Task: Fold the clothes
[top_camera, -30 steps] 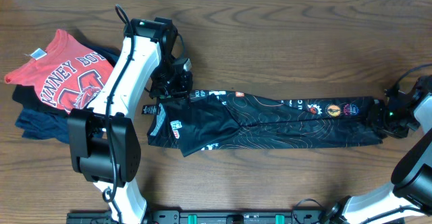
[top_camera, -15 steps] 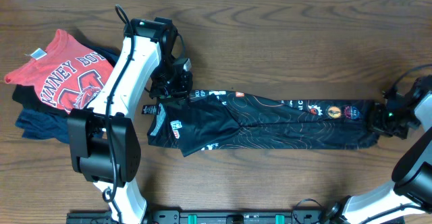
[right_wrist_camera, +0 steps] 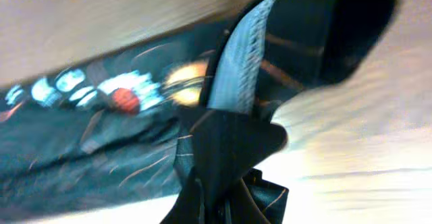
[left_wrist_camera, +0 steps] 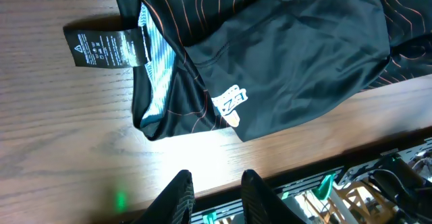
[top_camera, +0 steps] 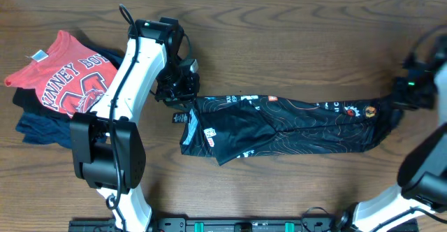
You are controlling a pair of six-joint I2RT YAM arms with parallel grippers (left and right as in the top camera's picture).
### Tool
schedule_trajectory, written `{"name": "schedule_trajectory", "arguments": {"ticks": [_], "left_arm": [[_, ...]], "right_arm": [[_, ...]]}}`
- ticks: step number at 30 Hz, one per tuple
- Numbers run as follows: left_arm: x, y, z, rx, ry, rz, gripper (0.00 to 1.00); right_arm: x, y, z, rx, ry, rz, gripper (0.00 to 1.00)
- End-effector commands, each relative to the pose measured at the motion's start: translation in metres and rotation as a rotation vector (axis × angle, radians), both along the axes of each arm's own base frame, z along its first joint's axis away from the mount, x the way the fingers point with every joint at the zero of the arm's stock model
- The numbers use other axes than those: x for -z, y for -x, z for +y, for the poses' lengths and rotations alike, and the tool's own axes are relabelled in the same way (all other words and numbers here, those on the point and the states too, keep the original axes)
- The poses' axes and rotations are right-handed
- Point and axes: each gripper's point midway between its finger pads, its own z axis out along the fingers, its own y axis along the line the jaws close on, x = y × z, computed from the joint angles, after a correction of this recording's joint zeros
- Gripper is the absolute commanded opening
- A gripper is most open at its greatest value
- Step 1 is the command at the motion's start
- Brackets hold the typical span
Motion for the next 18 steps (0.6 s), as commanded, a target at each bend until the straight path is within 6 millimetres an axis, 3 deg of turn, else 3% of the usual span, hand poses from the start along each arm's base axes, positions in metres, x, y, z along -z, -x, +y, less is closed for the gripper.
{"name": "schedule_trajectory", "arguments": {"ticks": [1, 5, 9, 18], "left_arm": [[0.000, 0.002, 0.002, -0.004, -0.007, 0.007, 0.27], [0.000, 0.002, 0.002, -0.004, -0.007, 0.007, 0.27], [0.000, 0.002, 0.002, -0.004, -0.007, 0.006, 0.27], [0.000, 0.002, 0.002, -0.004, -0.007, 0.006, 0.27]], "right_arm": [[0.000, -0.004, 0.046, -0.142, -0.012, 0.040, 0.01], [0.005, 0.003, 0.101, -0.263, -0.025, 0.102, 0.01], [0.011, 0.012, 0.139, -0.347, -0.025, 0.146, 0.01], [0.034, 0.040, 0.178, -0.444, -0.019, 0.225, 0.01]]}}
